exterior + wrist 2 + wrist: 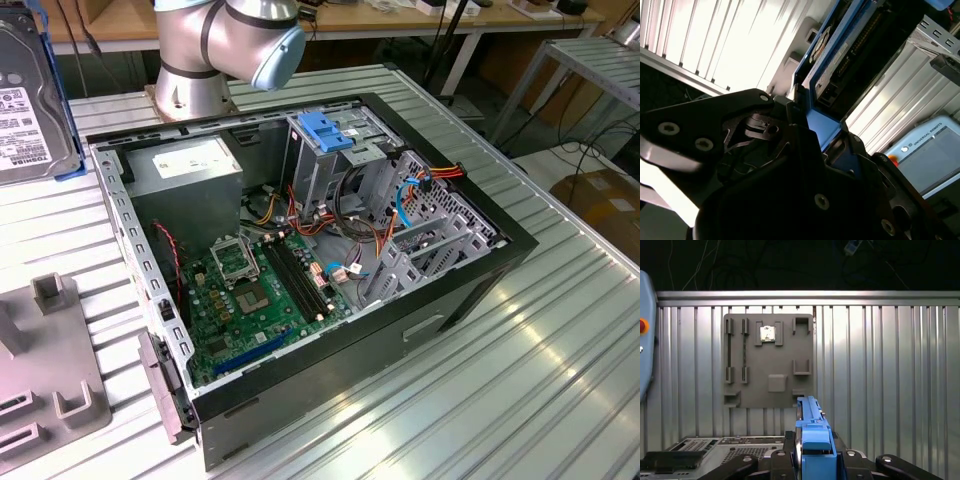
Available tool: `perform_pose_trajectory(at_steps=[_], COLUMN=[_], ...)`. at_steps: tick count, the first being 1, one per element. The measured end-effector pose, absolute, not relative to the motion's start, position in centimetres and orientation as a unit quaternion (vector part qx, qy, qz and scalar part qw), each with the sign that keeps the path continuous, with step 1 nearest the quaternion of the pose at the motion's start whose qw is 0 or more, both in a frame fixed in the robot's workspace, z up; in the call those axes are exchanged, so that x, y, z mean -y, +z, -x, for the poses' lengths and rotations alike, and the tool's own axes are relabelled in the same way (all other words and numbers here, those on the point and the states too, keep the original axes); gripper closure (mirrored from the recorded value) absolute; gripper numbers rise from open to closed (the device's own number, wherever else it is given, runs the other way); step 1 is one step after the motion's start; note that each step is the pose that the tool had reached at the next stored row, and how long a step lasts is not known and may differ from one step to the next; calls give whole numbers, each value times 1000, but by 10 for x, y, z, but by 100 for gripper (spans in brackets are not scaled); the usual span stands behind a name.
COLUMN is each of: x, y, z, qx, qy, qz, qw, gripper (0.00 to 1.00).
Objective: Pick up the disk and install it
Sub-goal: 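Pick up the disk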
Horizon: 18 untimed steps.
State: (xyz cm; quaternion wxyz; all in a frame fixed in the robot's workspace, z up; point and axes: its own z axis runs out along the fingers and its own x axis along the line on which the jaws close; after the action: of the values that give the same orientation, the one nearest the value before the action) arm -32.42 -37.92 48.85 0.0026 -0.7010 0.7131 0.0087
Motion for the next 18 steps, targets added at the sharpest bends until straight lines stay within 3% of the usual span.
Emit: perform_pose_trajectory(at_steps=[18], x=[379], y=[488], z=[286], qx=[-713], qy=[9], qz=[701], qw=[2], gripper=[63])
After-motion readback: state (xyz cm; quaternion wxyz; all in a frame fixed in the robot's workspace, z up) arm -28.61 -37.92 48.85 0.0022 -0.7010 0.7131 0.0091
